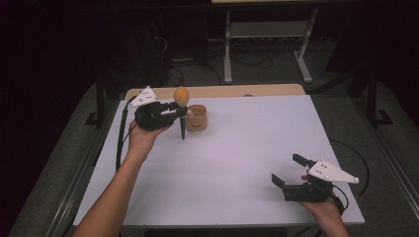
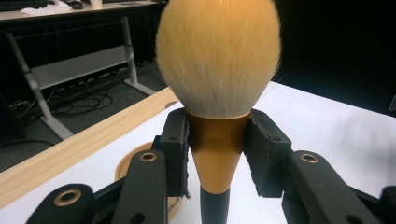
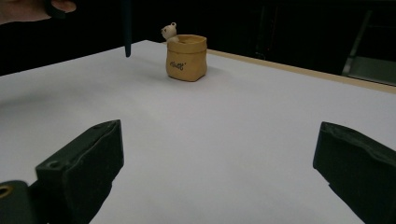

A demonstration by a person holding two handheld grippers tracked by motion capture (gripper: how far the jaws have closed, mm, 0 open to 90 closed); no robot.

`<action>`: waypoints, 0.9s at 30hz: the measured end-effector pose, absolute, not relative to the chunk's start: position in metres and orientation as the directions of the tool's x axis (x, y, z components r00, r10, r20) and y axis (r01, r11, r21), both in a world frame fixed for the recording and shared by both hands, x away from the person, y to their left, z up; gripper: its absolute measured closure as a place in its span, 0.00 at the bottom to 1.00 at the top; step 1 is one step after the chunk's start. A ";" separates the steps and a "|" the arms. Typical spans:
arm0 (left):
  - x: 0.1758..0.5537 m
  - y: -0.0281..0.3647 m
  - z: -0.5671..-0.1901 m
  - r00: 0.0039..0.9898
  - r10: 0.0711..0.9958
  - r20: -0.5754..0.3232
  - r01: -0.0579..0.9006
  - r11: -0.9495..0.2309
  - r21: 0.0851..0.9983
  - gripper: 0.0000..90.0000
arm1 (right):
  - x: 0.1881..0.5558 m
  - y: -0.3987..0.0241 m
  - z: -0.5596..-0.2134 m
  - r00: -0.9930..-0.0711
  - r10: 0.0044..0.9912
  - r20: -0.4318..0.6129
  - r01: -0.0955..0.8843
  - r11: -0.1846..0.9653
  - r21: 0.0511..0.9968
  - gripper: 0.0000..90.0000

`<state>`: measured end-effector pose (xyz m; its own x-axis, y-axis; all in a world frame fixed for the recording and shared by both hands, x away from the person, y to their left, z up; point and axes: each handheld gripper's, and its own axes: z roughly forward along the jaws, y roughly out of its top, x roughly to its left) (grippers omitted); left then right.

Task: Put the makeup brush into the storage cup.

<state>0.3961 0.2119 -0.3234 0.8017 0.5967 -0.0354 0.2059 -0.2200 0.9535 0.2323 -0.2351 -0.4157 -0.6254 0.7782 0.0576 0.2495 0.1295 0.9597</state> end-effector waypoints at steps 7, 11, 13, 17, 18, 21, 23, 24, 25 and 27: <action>0.401 0.207 -0.318 0.804 0.594 -0.035 0.201 -0.217 0.955 0.69 | 0.232 -0.235 -0.416 -0.626 0.778 0.057 0.249 0.130 0.960 0.01; 0.405 0.204 -0.315 0.807 0.590 -0.033 0.199 -0.219 0.955 0.69 | 0.232 -0.235 -0.415 -0.625 0.778 0.063 0.251 0.124 0.960 0.01; 0.407 0.202 -0.313 0.806 0.591 -0.033 0.198 -0.217 0.956 0.69 | 0.232 -0.235 -0.415 -0.624 0.779 0.067 0.253 0.120 0.960 0.01; 0.410 0.200 -0.311 0.805 0.592 -0.033 0.196 -0.212 0.957 0.69 | 0.232 -0.236 -0.415 -0.623 0.779 0.067 0.253 0.121 0.960 0.01; 0.412 0.199 -0.311 0.806 0.591 -0.036 0.197 -0.211 0.957 0.69 | 0.232 -0.236 -0.415 -0.623 0.779 0.065 0.252 0.121 0.960 0.01; 0.414 0.198 -0.310 0.805 0.592 -0.036 0.197 -0.210 0.958 0.69 | 0.232 -0.237 -0.415 -0.622 0.780 0.067 0.252 0.118 0.960 0.01; 0.415 0.197 -0.309 0.806 0.591 -0.032 0.193 -0.211 0.958 0.69 | 0.232 -0.237 -0.415 -0.622 0.780 0.068 0.253 0.117 0.960 0.01; 0.417 0.196 -0.308 0.805 0.591 -0.039 0.194 -0.200 0.960 0.69 | 0.232 -0.237 -0.415 -0.622 0.780 0.068 0.253 0.117 0.960 0.01; 0.417 0.196 -0.308 0.805 0.591 -0.039 0.194 -0.200 0.960 0.69 | 0.232 -0.237 -0.415 -0.622 0.780 0.068 0.253 0.117 0.960 0.01; 0.419 0.194 -0.306 0.807 0.589 -0.042 0.189 -0.191 0.963 0.69 | 0.232 -0.237 -0.415 -0.623 0.780 0.063 0.251 0.123 0.960 0.01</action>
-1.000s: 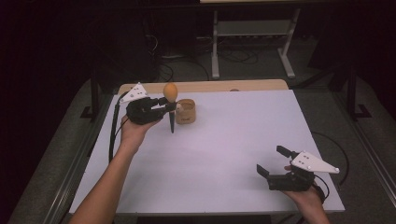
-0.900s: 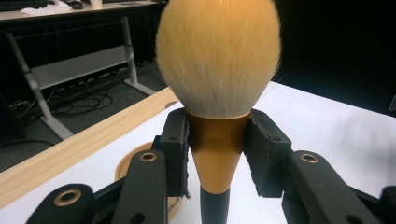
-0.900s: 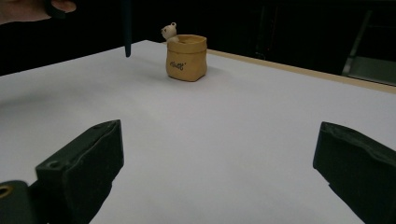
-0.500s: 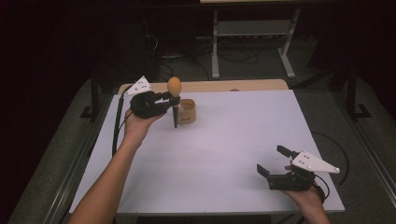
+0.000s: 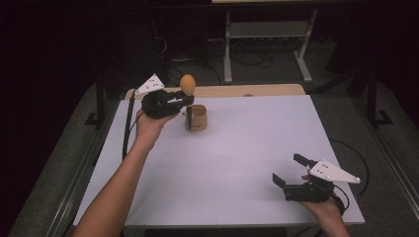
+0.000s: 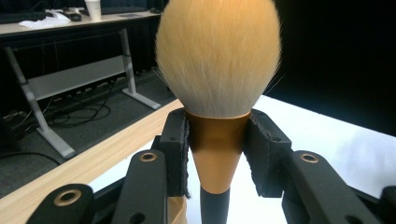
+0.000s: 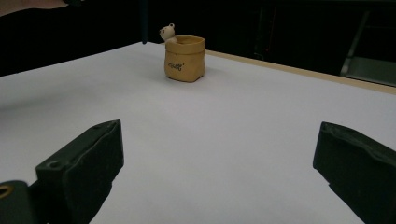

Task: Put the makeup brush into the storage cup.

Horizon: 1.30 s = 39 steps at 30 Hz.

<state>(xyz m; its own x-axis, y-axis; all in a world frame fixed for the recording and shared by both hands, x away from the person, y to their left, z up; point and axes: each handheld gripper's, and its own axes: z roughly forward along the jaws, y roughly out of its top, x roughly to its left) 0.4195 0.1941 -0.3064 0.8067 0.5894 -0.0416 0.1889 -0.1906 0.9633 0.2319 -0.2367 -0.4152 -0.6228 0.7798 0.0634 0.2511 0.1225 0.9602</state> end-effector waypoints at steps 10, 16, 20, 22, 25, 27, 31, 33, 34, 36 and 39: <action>0.428 0.187 -0.307 0.801 0.598 -0.032 0.176 -0.183 0.967 0.69 | 0.231 -0.236 -0.415 -0.621 0.781 0.069 0.254 0.117 0.960 0.01; 0.432 0.184 -0.304 0.796 0.605 -0.029 0.166 -0.172 0.971 0.69 | 0.232 -0.237 -0.415 -0.622 0.780 0.062 0.253 0.125 0.959 0.01; 0.436 0.183 -0.304 0.790 0.613 -0.028 0.154 -0.153 0.976 0.69 | 0.231 -0.237 -0.415 -0.622 0.780 0.062 0.252 0.125 0.960 0.01; 0.437 0.183 -0.304 0.789 0.613 -0.037 0.157 -0.142 0.977 0.69 | 0.231 -0.236 -0.415 -0.621 0.780 0.070 0.256 0.118 0.959 0.01; 0.441 0.182 -0.307 0.786 0.617 -0.033 0.151 -0.139 0.979 0.69 | 0.231 -0.237 -0.415 -0.622 0.780 0.066 0.254 0.121 0.960 0.01; 0.443 0.181 -0.308 0.783 0.621 -0.032 0.151 -0.140 0.979 0.69 | 0.231 -0.236 -0.415 -0.621 0.781 0.071 0.255 0.115 0.960 0.01; 0.445 0.179 -0.309 0.781 0.624 -0.029 0.145 -0.136 0.980 0.69 | 0.232 -0.236 -0.415 -0.624 0.779 0.064 0.250 0.122 0.960 0.01; 0.446 0.177 -0.309 0.781 0.624 -0.029 0.139 -0.129 0.982 0.69 | 0.232 -0.236 -0.416 -0.625 0.778 0.061 0.248 0.124 0.961 0.01; 0.446 0.177 -0.308 0.780 0.626 -0.022 0.135 -0.134 0.982 0.69 | 0.232 -0.236 -0.416 -0.625 0.778 0.058 0.247 0.127 0.961 0.01; 0.447 0.176 -0.308 0.779 0.627 -0.019 0.131 -0.133 0.982 0.69 | 0.232 -0.236 -0.416 -0.625 0.779 0.058 0.249 0.128 0.960 0.01; 0.448 0.174 -0.308 0.779 0.627 -0.015 0.127 -0.134 0.983 0.69 | 0.232 -0.236 -0.416 -0.625 0.779 0.058 0.247 0.127 0.961 0.01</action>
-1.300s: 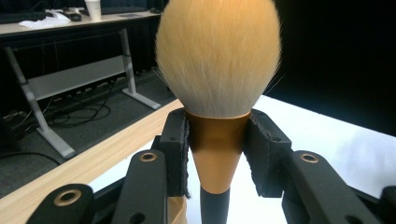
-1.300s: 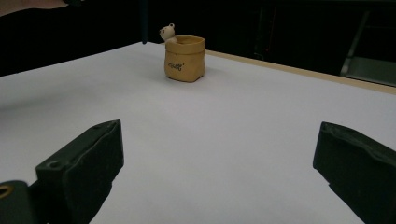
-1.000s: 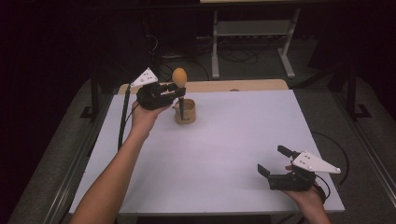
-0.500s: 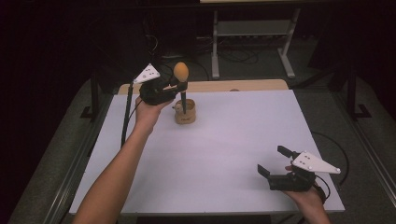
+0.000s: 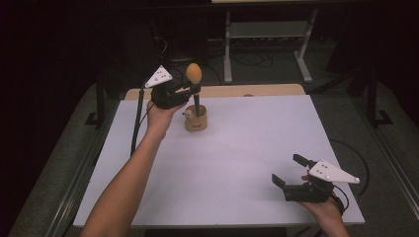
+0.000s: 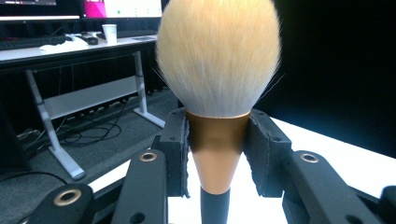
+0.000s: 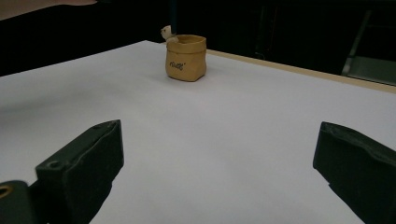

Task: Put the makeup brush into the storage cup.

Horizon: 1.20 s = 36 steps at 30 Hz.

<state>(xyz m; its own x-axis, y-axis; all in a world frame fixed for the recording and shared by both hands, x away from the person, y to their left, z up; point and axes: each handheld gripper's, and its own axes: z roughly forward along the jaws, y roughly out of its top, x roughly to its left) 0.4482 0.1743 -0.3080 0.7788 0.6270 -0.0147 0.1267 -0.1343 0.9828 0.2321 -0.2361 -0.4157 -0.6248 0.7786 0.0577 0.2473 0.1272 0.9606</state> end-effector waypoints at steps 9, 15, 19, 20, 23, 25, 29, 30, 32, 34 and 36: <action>0.457 0.171 -0.313 0.767 0.642 -0.014 0.128 -0.131 0.983 0.69 | 0.233 -0.236 -0.416 -0.630 0.774 0.066 0.248 0.119 0.961 0.01; 0.461 0.168 -0.316 0.759 0.650 -0.024 0.133 -0.119 0.984 0.69 | 0.233 -0.236 -0.416 -0.628 0.774 0.079 0.259 0.112 0.960 0.01; 0.466 0.165 -0.319 0.750 0.661 -0.014 0.129 -0.125 0.984 0.69 | 0.232 -0.236 -0.417 -0.630 0.773 0.081 0.261 0.113 0.959 0.01; 0.466 0.164 -0.319 0.748 0.664 -0.008 0.129 -0.132 0.983 0.69 | 0.232 -0.236 -0.417 -0.630 0.773 0.080 0.260 0.113 0.959 0.01; 0.467 0.163 -0.320 0.744 0.668 -0.005 0.130 -0.137 0.982 0.69 | 0.233 -0.236 -0.417 -0.629 0.773 0.079 0.259 0.112 0.959 0.01; 0.469 0.164 -0.323 0.738 0.675 -0.007 0.136 -0.139 0.981 0.69 | 0.233 -0.236 -0.417 -0.630 0.773 0.077 0.258 0.115 0.959 0.01; 0.471 0.164 -0.326 0.733 0.680 -0.010 0.148 -0.145 0.978 0.69 | 0.232 -0.236 -0.417 -0.630 0.773 0.080 0.260 0.113 0.959 0.01; 0.472 0.162 -0.329 0.731 0.683 -0.015 0.155 -0.144 0.977 0.69 | 0.232 -0.236 -0.417 -0.629 0.773 0.078 0.259 0.114 0.959 0.01; 0.473 0.161 -0.332 0.732 0.681 -0.006 0.159 -0.162 0.974 0.69 | 0.231 -0.236 -0.417 -0.628 0.774 0.082 0.262 0.111 0.959 0.01; 0.473 0.160 -0.333 0.731 0.683 -0.011 0.164 -0.160 0.973 0.69 | 0.231 -0.237 -0.417 -0.630 0.773 0.078 0.259 0.114 0.959 0.01; 0.474 0.159 -0.335 0.732 0.681 -0.007 0.167 -0.170 0.971 0.69 | 0.231 -0.237 -0.416 -0.629 0.774 0.079 0.259 0.112 0.959 0.01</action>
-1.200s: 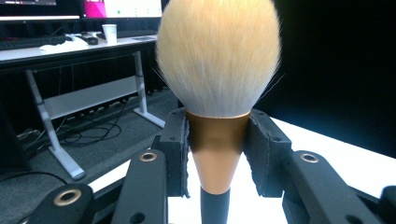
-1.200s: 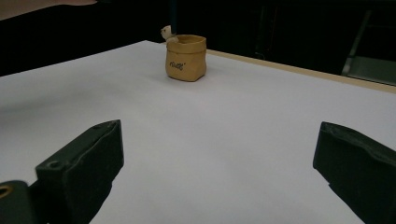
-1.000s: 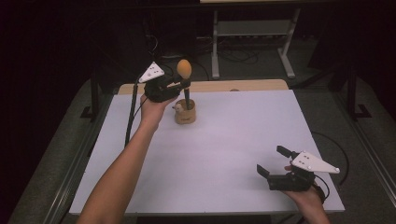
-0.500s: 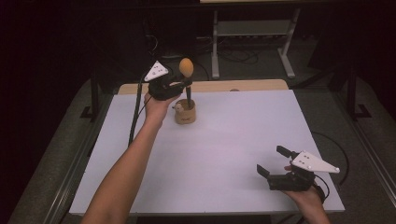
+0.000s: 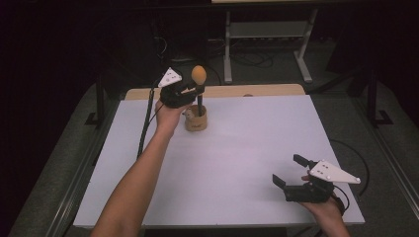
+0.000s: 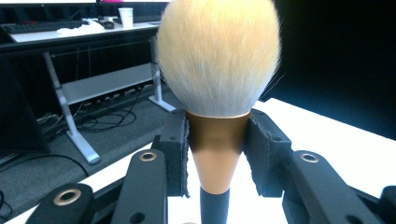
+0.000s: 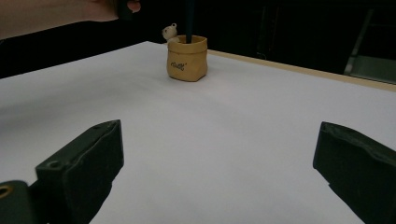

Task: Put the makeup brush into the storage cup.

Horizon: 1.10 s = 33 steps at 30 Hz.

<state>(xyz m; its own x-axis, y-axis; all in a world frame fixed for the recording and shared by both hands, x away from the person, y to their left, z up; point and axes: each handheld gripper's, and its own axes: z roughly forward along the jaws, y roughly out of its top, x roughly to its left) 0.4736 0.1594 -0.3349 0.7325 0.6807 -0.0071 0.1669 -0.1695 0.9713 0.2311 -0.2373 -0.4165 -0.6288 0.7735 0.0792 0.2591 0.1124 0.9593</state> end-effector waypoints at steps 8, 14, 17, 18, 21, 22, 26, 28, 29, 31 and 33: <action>0.475 0.157 -0.342 0.729 0.684 -0.016 0.179 -0.168 0.969 0.69 | 0.231 -0.238 -0.416 -0.629 0.774 0.076 0.257 0.114 0.960 0.01; 0.475 0.160 -0.347 0.723 0.691 -0.024 0.195 -0.171 0.966 0.69 | 0.231 -0.238 -0.416 -0.630 0.773 0.077 0.258 0.114 0.959 0.01; 0.475 0.161 -0.351 0.719 0.695 -0.027 0.204 -0.173 0.964 0.69 | 0.231 -0.238 -0.416 -0.630 0.773 0.076 0.257 0.115 0.960 0.01; 0.475 0.161 -0.352 0.717 0.696 -0.026 0.207 -0.177 0.962 0.69 | 0.231 -0.238 -0.416 -0.630 0.773 0.078 0.258 0.114 0.959 0.01; 0.475 0.162 -0.354 0.718 0.695 -0.029 0.213 -0.180 0.960 0.69 | 0.231 -0.238 -0.416 -0.630 0.773 0.077 0.258 0.115 0.959 0.01; 0.475 0.162 -0.354 0.720 0.693 -0.031 0.215 -0.181 0.960 0.69 | 0.231 -0.238 -0.416 -0.630 0.773 0.077 0.258 0.114 0.959 0.01; 0.475 0.162 -0.356 0.724 0.690 -0.026 0.221 -0.196 0.955 0.69 | 0.231 -0.238 -0.416 -0.629 0.774 0.078 0.259 0.114 0.959 0.01; 0.476 0.162 -0.357 0.726 0.687 -0.033 0.230 -0.197 0.953 0.68 | 0.231 -0.238 -0.416 -0.629 0.774 0.075 0.257 0.115 0.959 0.01; 0.477 0.162 -0.359 0.731 0.681 -0.038 0.244 -0.209 0.947 0.68 | 0.231 -0.238 -0.416 -0.629 0.774 0.076 0.257 0.115 0.960 0.01; 0.478 0.163 -0.361 0.734 0.678 -0.052 0.261 -0.211 0.942 0.62 | 0.231 -0.238 -0.416 -0.629 0.773 0.075 0.257 0.115 0.960 0.01; 0.478 0.164 -0.362 0.731 0.679 -0.065 0.271 -0.202 0.941 0.49 | 0.231 -0.238 -0.416 -0.629 0.774 0.074 0.256 0.116 0.960 0.01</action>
